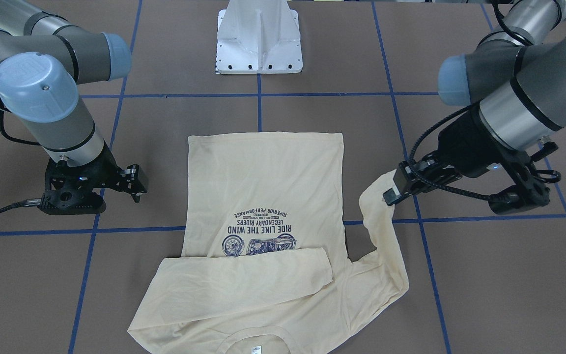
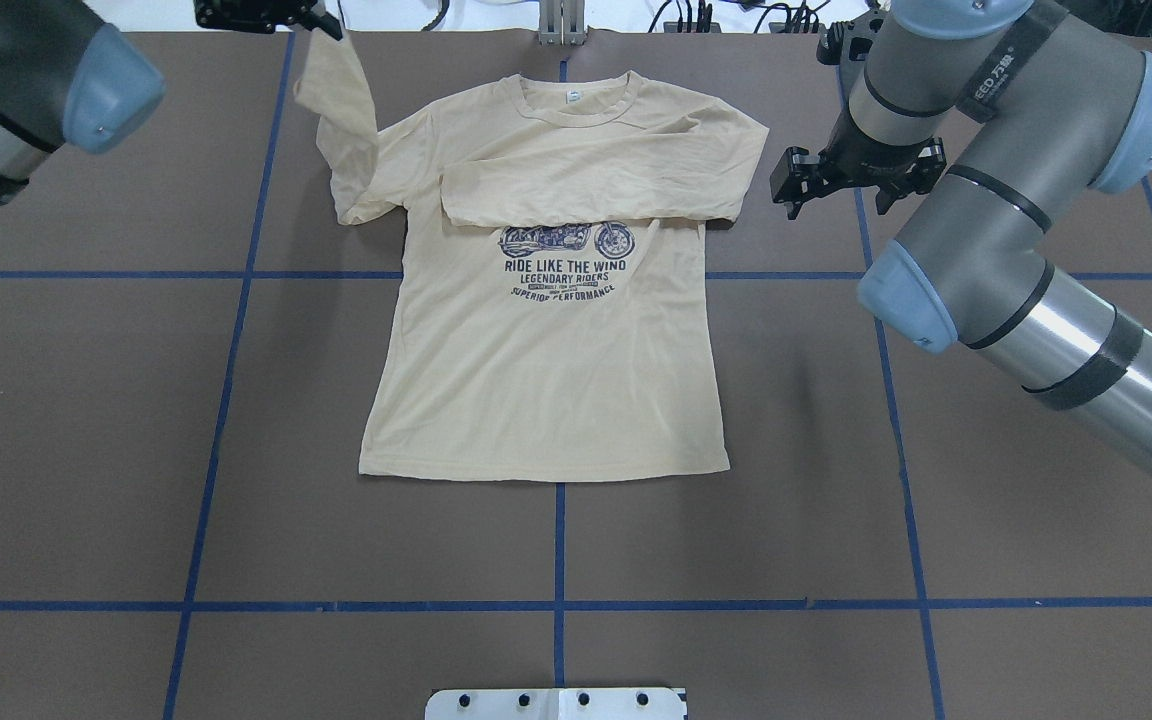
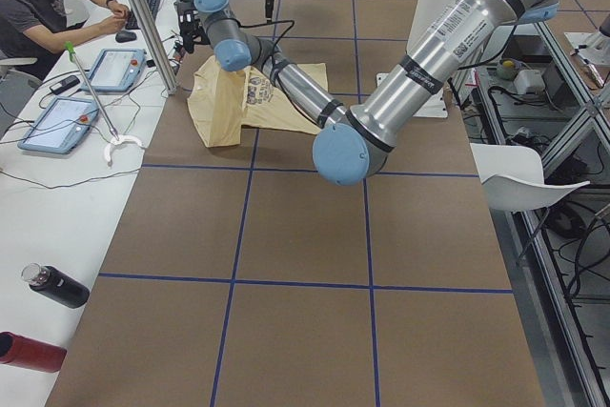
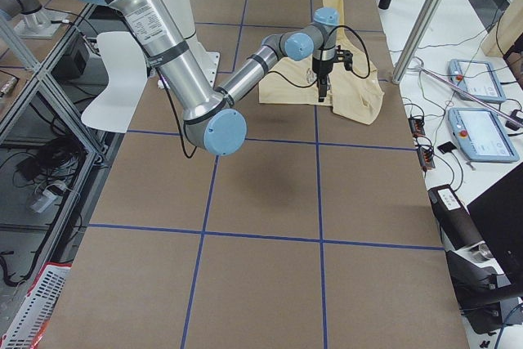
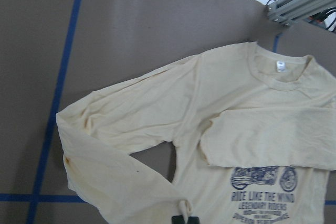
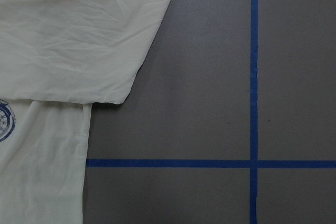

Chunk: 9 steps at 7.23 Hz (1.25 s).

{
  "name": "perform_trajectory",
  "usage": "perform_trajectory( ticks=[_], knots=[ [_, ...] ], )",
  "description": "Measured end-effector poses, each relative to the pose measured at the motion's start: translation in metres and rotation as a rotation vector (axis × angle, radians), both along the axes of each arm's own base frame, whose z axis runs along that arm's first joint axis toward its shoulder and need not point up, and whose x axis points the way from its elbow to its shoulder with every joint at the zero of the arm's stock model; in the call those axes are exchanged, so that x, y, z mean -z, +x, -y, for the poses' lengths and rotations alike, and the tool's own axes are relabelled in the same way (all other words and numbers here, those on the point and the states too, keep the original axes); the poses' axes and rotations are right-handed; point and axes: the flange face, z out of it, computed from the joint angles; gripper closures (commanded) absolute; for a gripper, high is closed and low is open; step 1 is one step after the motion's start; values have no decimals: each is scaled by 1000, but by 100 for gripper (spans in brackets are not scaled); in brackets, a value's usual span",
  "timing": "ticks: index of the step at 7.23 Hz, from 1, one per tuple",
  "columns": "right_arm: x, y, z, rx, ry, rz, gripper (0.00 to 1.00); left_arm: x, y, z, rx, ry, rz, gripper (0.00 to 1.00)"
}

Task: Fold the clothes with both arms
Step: 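Carry the other sleeve across the chest with the left gripper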

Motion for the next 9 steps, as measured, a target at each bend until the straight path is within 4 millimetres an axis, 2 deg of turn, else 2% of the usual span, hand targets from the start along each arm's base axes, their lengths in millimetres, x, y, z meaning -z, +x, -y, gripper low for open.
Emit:
perform_trajectory(
  ticks=[1,2,3,4,7,9],
  knots=[
    [-7,2,-2,5,-12,2,1,45,24,10,-14,-28,-32,100],
    [-11,3,-3,10,-22,7,1,72,62,20,-38,-35,-62,100],
    [-13,5,-3,11,-28,11,1,73,102,29,-37,-17,-89,100],
    [-14,7,-2,9,-30,13,1,64,139,30,-17,14,-107,100],
    [-13,8,-2,14,-36,25,1,29,236,14,45,78,-119,100],
    [-11,8,-2,19,-41,37,1,1,306,-16,88,125,-127,100]
  ],
)
